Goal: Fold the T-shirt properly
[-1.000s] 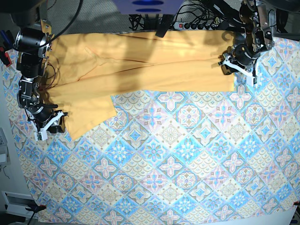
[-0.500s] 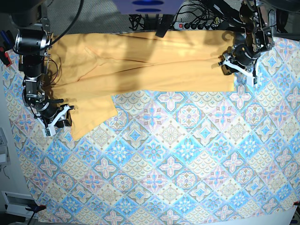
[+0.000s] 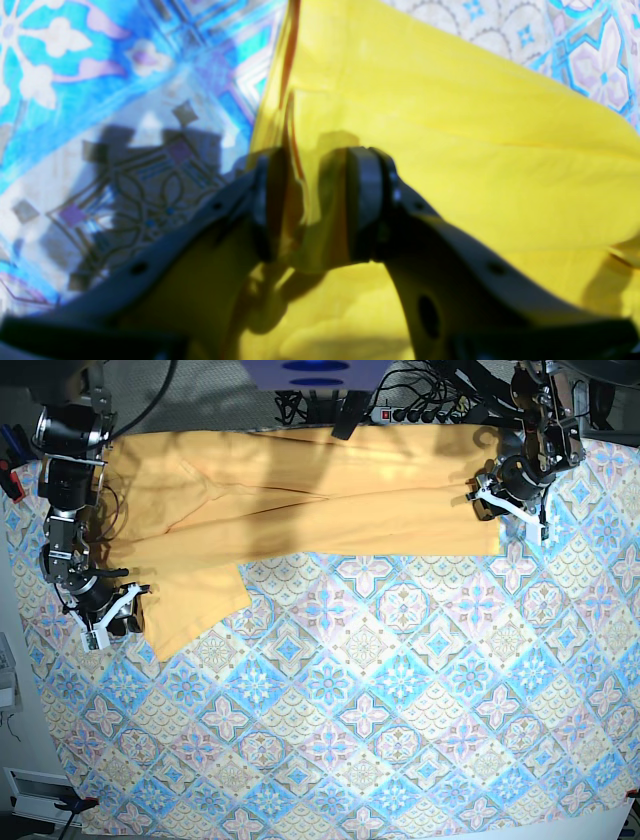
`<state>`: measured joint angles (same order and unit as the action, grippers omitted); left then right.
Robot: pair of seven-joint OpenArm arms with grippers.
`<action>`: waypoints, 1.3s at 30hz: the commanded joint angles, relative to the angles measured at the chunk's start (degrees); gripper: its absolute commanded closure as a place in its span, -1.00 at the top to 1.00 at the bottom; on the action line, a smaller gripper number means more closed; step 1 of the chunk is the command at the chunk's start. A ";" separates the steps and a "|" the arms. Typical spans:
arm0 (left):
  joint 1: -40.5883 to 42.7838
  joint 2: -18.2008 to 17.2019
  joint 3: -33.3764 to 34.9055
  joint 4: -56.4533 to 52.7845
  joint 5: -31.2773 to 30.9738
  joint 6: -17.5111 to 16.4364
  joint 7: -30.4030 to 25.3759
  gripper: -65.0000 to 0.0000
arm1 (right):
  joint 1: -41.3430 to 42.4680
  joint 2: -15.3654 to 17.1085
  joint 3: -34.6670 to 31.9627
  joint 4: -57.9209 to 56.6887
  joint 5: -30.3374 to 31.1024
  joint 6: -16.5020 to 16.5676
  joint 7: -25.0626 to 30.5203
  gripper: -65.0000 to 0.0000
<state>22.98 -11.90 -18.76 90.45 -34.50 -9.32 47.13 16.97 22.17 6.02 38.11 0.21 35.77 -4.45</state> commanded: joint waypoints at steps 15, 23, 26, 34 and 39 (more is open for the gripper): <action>-0.08 -0.54 -0.27 0.58 0.00 -0.13 -0.41 -0.37 | 3.47 0.11 -4.40 -3.34 0.89 0.32 1.59 -0.33; -0.08 -0.54 -0.27 0.58 -0.09 -0.13 -0.41 -0.37 | 3.38 0.11 -8.88 -7.47 0.80 0.49 1.59 -0.33; 0.01 -0.54 -0.27 0.58 -0.09 -0.13 -0.41 -0.37 | 3.29 0.11 -12.40 -7.82 0.80 0.67 1.59 -0.34; 0.18 -0.54 -0.27 0.58 -0.18 -0.22 -0.41 -0.37 | 3.12 0.11 -14.24 -7.65 0.89 4.23 -2.37 -0.72; 0.27 -0.54 -0.36 0.58 -0.18 -0.30 -0.41 -0.37 | 2.15 0.11 -14.15 -3.25 0.89 4.23 -6.41 -0.96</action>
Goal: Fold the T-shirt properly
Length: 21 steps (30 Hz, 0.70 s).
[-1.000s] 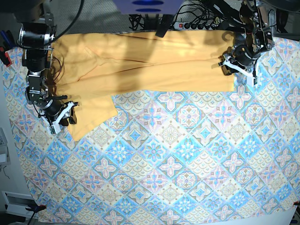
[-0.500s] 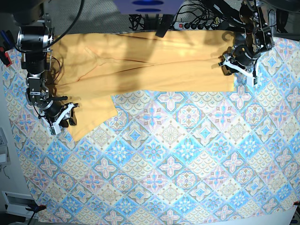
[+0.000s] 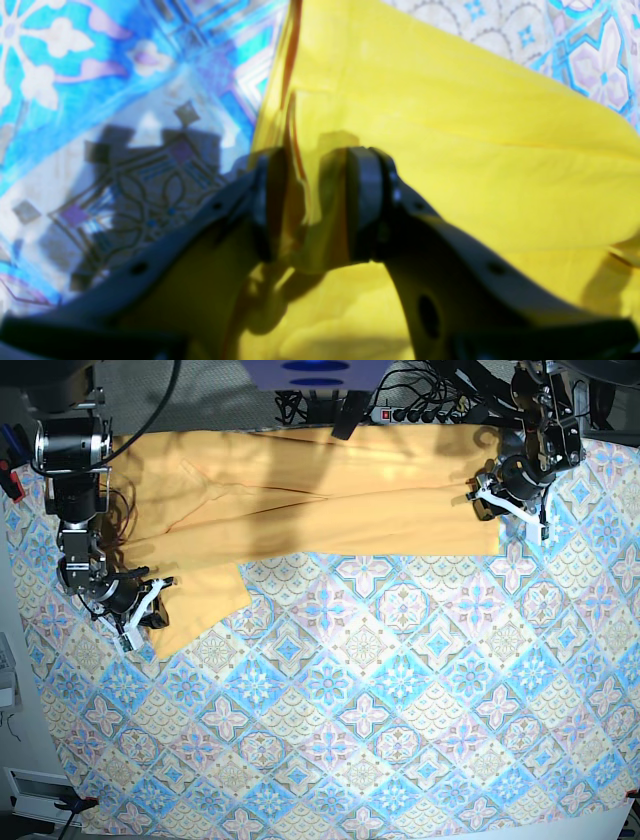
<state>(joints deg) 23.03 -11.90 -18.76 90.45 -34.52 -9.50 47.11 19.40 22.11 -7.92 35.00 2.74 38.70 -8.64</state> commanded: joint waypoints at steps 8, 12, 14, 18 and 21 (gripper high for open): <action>0.14 -0.63 -0.36 0.58 -0.16 -0.13 -0.39 -0.37 | -9.51 0.53 7.79 17.96 -1.47 1.30 -7.31 -0.96; 0.14 -0.71 -0.36 0.58 -0.16 -0.13 -0.39 -0.37 | -14.69 0.53 10.08 26.93 -1.47 1.30 -10.04 -0.96; 0.14 -0.71 -0.27 0.58 -0.16 -0.13 -0.39 -0.37 | -16.01 0.53 10.16 29.83 -1.47 1.30 -10.12 -0.96; 0.05 -0.71 -0.09 0.58 -0.16 -0.13 -0.39 -0.37 | -16.10 0.09 16.85 31.50 -1.47 1.30 -8.37 -0.95; 0.05 -0.71 -0.27 0.58 -0.16 -0.13 -0.39 -0.37 | -14.26 -1.23 19.75 29.74 -1.82 1.30 -6.17 -0.95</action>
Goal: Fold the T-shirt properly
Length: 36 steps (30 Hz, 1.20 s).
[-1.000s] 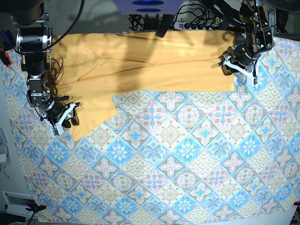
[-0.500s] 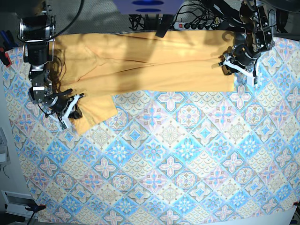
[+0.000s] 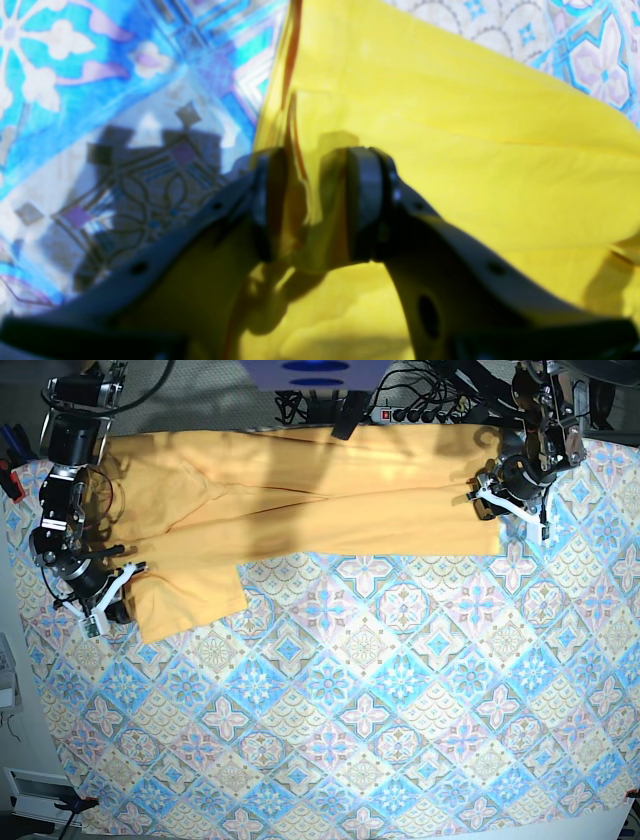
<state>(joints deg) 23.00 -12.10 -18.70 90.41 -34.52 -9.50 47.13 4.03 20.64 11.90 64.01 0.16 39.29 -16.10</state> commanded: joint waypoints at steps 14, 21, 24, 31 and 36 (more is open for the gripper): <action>0.07 -0.52 -0.33 0.62 -0.16 -0.13 -0.41 -0.37 | 12.28 -0.12 0.54 -19.48 0.67 0.71 6.12 -0.34; 0.07 -0.52 -0.33 0.62 -0.16 -0.13 -0.41 -0.37 | 12.28 -0.03 -1.75 -21.41 0.67 -0.83 6.82 -0.06; -0.02 -0.43 -0.33 0.62 -0.16 -0.13 -0.41 -0.37 | 12.28 -0.03 -3.59 -21.68 0.67 -1.00 6.82 -0.05; -0.02 -0.43 -0.33 0.62 -0.16 -0.13 -0.41 -0.37 | 14.21 0.24 -3.95 -27.48 0.67 -1.00 9.81 -0.05; -0.02 -0.43 -0.33 0.62 -0.16 -0.13 -0.41 -0.37 | 15.18 1.20 -3.86 -30.47 0.67 -1.09 12.10 -0.05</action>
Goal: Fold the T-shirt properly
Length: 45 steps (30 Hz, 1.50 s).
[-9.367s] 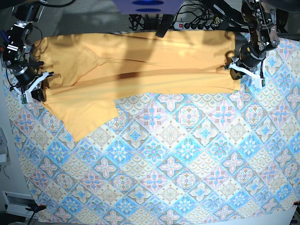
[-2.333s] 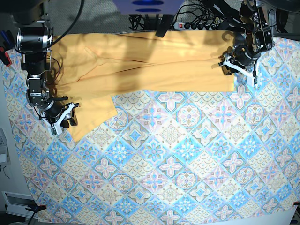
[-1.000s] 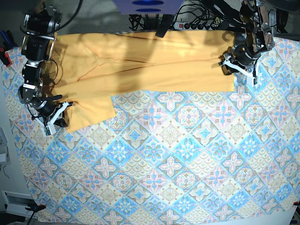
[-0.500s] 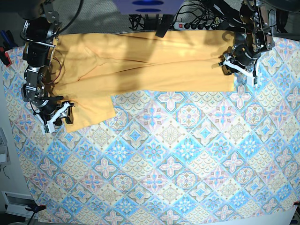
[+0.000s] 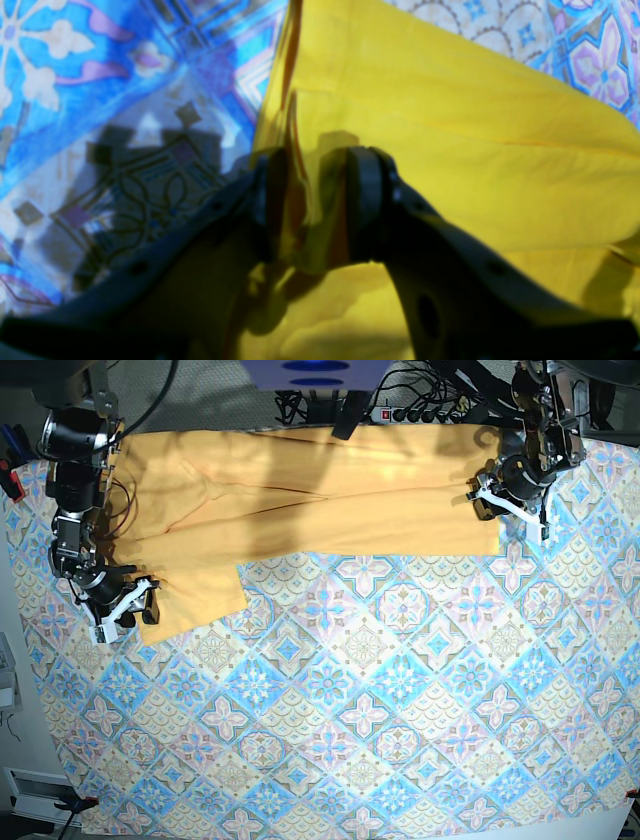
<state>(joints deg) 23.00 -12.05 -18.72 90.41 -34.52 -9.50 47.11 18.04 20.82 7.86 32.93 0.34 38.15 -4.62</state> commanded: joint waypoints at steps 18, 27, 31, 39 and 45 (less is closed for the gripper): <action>-0.02 -0.47 -0.31 0.62 -0.16 -0.13 -0.39 -0.37 | 0.90 1.82 -1.13 0.79 0.50 0.66 0.53 -0.06; -0.02 -0.47 -0.40 0.62 -0.16 -0.13 -0.39 -0.37 | 0.73 1.82 -9.48 0.79 0.58 1.85 0.53 -0.59; -0.02 -0.47 -0.40 0.62 -0.16 -0.13 -0.39 -0.37 | 0.81 1.82 -9.48 0.79 0.58 1.85 0.53 -0.90; -0.02 -0.47 -0.40 0.62 -0.16 -0.13 -0.39 -0.37 | -0.42 1.82 -4.47 6.50 0.85 1.85 0.18 -0.98; -0.02 -0.47 -0.40 0.62 -0.16 -0.13 -0.39 -0.37 | -7.71 1.73 1.77 21.53 0.85 1.85 -7.47 -0.98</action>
<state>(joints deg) 23.00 -12.01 -18.87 90.41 -34.52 -9.50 47.13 8.84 21.30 9.21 53.43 0.10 39.88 -13.67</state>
